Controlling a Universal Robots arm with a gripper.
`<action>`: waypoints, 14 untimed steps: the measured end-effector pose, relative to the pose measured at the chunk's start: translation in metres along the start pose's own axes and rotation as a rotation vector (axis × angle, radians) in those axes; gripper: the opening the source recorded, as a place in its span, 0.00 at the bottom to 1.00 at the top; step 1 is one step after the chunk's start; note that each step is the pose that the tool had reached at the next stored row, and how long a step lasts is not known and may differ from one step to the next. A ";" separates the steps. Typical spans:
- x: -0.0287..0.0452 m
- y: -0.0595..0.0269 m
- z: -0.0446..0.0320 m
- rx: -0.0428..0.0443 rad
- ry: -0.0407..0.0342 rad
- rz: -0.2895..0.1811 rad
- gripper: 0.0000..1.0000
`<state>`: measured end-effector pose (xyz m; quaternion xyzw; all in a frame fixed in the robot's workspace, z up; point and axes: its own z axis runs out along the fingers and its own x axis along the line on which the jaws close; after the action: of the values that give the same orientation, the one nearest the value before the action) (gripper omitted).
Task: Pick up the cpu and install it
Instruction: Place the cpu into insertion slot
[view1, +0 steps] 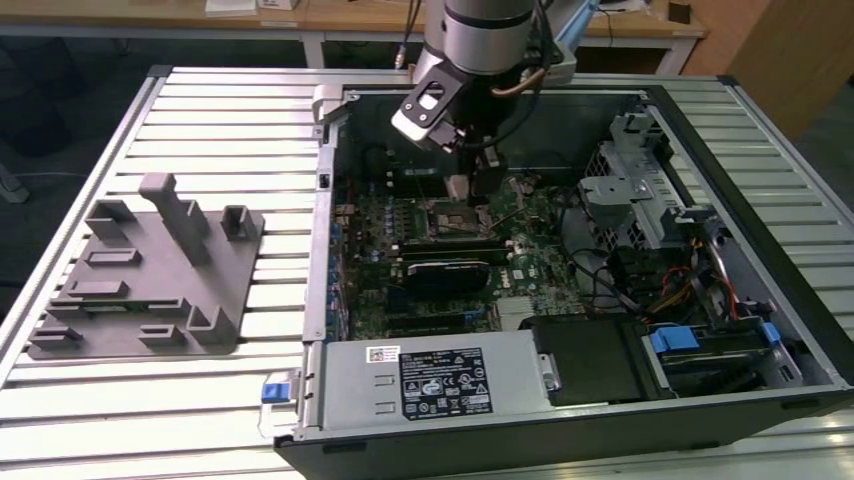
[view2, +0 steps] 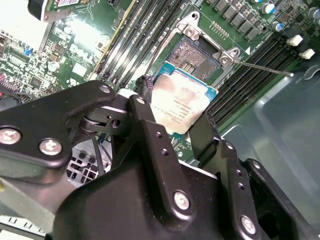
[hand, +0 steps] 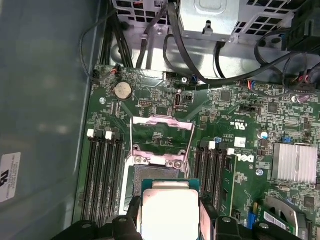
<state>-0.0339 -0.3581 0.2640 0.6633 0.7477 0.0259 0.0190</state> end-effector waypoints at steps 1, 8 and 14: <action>0.0000 -0.0001 0.0014 0.0000 -0.0001 0.000 0.54; 0.0000 -0.0007 0.0088 0.0002 -0.0013 0.000 0.54; 0.0003 -0.0020 0.0152 0.0003 -0.0034 0.000 0.54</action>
<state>-0.0349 -0.3578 0.2487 0.6633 0.7477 0.0247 0.0202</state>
